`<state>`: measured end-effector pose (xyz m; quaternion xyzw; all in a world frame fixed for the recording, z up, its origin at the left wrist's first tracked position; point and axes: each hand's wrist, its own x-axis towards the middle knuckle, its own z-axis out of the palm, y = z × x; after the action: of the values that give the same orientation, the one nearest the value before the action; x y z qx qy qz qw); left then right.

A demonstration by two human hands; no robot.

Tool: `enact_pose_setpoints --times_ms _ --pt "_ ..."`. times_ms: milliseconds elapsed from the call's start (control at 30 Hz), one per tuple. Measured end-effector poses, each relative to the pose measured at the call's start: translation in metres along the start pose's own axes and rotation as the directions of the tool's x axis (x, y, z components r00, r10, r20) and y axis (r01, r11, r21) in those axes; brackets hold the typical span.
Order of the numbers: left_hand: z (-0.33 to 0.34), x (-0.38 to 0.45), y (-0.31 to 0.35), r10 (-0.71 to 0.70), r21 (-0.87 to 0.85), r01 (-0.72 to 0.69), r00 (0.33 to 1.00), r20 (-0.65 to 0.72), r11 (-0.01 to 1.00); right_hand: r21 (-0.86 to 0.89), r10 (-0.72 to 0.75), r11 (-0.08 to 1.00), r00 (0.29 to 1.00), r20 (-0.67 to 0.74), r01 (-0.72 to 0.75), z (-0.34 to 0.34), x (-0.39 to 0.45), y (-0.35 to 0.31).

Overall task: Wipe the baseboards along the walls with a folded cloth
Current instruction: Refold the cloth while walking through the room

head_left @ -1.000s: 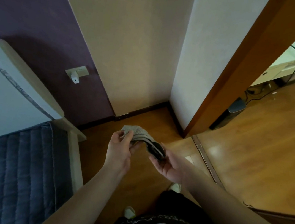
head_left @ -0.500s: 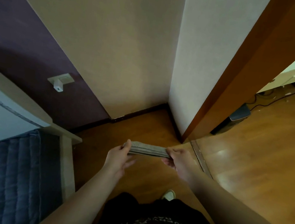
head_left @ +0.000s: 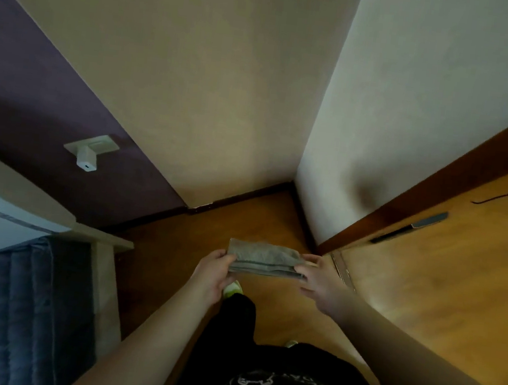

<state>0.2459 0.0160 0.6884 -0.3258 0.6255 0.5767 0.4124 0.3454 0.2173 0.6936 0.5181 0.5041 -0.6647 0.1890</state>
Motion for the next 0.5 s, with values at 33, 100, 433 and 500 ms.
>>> enact_pose_setpoints --times_ms 33,100,433,500 --pt "0.001 0.01 0.007 -0.017 0.017 0.017 1.0 -0.002 1.0 0.043 0.011 0.999 1.0 -0.023 -0.01 0.003 0.009 -0.004" --pt "0.004 0.031 0.02 -0.034 0.055 0.034 0.999 0.0 0.998 0.162 0.038 0.986 0.997 -0.066 -0.027 0.008 0.028 -0.013" --pt "0.038 0.133 0.068 0.083 0.289 -0.092 0.996 0.045 0.953 0.267 -0.016 0.962 0.987 -0.159 0.059 0.005 0.146 -0.047" --pt "0.048 0.16 0.069 0.137 0.399 -0.139 0.99 0.034 0.906 0.264 -0.02 0.963 0.989 -0.143 0.058 0.0 0.18 -0.047"
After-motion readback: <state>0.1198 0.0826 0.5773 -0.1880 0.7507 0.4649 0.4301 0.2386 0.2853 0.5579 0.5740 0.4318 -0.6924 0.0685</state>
